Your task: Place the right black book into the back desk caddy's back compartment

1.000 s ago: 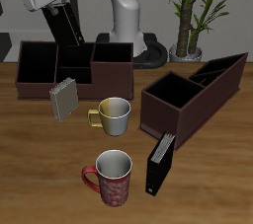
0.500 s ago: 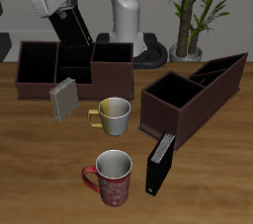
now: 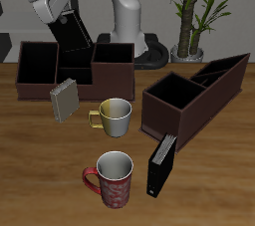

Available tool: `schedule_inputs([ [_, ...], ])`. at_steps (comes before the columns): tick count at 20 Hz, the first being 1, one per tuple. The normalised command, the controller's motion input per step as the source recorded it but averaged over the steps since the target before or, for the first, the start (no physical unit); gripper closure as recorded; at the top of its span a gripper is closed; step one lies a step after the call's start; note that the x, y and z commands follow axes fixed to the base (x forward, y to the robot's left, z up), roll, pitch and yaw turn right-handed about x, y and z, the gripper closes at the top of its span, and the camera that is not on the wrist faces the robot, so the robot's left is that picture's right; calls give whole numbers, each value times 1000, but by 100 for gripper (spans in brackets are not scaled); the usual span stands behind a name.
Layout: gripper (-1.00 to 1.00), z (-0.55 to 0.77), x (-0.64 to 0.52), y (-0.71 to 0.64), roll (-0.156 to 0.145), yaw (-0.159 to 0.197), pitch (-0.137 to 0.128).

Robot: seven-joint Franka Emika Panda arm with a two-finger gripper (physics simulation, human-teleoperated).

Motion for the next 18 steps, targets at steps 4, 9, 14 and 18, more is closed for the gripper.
schedule_inputs([
  [4, 100, 62, -36, -332, -13, 171, -25],
  [9, 100, 176, 104, -373, -42, 74, -29],
  [14, 100, 166, 117, -217, -22, 94, -63],
  [18, 100, 396, 121, -272, -60, -41, -105],
])
